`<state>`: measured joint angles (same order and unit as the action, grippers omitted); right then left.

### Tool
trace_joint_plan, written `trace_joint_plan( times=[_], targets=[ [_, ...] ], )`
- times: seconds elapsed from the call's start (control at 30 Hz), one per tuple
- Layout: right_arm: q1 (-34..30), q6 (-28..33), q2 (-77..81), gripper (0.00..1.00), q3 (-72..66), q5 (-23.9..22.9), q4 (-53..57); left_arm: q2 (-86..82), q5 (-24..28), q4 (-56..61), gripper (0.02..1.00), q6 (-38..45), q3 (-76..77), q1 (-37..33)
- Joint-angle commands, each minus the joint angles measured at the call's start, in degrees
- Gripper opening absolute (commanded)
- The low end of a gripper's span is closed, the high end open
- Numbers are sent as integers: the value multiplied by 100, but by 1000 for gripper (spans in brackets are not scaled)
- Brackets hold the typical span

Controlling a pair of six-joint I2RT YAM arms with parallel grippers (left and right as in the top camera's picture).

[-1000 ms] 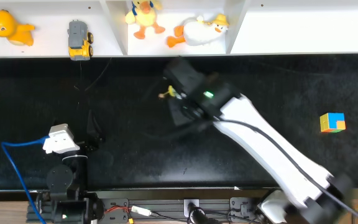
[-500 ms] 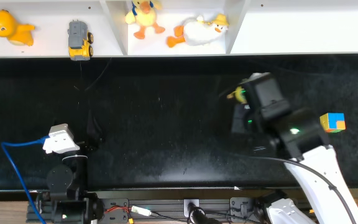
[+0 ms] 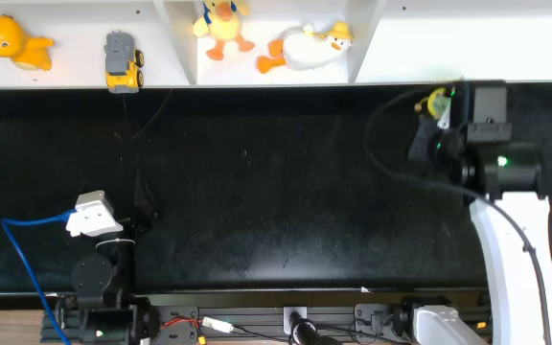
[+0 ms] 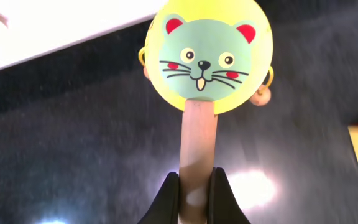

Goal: Store Toys

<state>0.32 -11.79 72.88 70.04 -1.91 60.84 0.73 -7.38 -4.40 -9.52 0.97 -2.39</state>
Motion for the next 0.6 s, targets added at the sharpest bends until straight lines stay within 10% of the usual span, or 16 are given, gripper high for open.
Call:
trace_joint_plan(
  times=[0.03,0.6],
  targets=[
    [-210,1040,457,45,-17,800,-446,-59,-24,31,998,-66,-52,-44],
    [-308,2173,1934,45,280,977,-1707,-59,-24,31,998,-63,-52,-44]
  ],
)
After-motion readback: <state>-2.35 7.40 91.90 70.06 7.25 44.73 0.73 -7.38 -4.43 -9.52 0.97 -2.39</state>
